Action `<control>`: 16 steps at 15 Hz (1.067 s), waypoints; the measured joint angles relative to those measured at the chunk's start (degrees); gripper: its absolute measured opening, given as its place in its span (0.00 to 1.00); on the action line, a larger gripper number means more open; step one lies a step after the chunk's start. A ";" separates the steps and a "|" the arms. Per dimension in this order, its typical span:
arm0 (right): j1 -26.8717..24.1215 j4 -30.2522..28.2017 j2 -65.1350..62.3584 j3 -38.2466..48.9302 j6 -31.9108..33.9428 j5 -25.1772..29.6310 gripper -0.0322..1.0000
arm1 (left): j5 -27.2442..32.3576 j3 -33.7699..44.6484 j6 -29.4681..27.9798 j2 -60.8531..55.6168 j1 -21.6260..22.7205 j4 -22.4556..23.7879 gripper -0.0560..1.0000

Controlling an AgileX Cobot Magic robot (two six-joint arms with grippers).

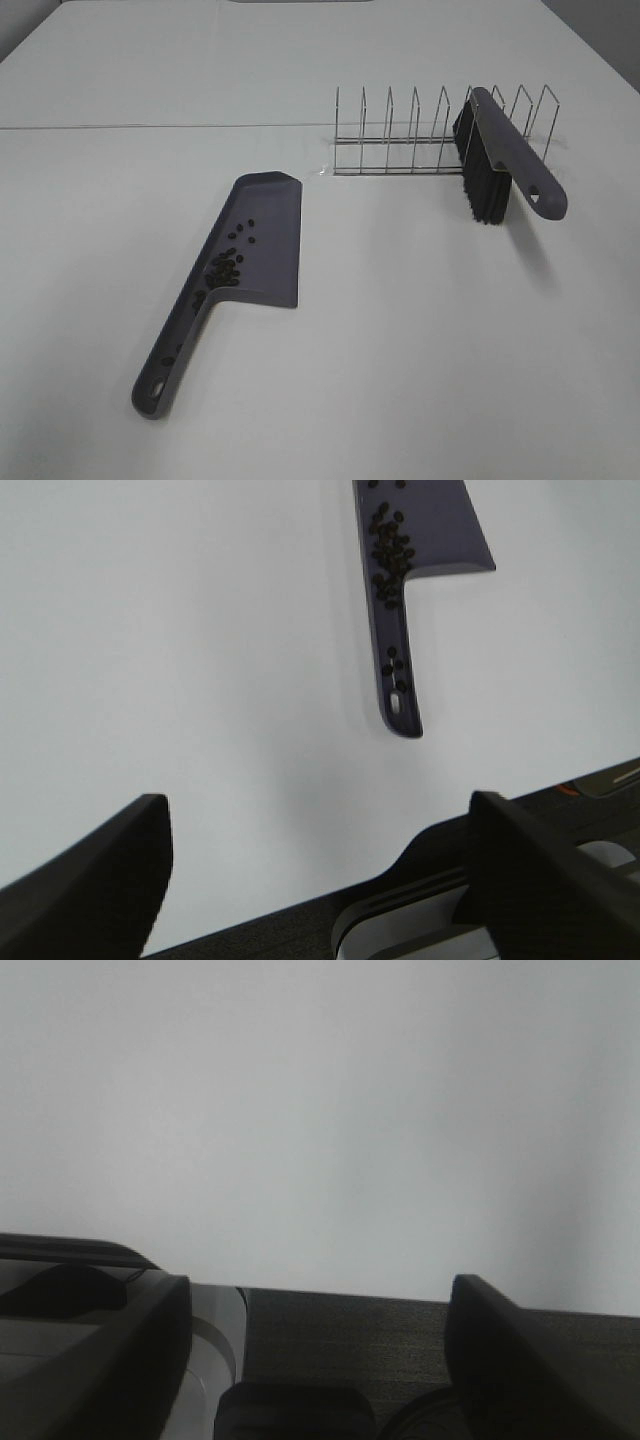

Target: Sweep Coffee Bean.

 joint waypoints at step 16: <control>0.00 0.17 -49.96 19.42 -5.44 -8.37 0.69 | -12.38 26.93 33.17 -26.93 0.00 -19.65 0.77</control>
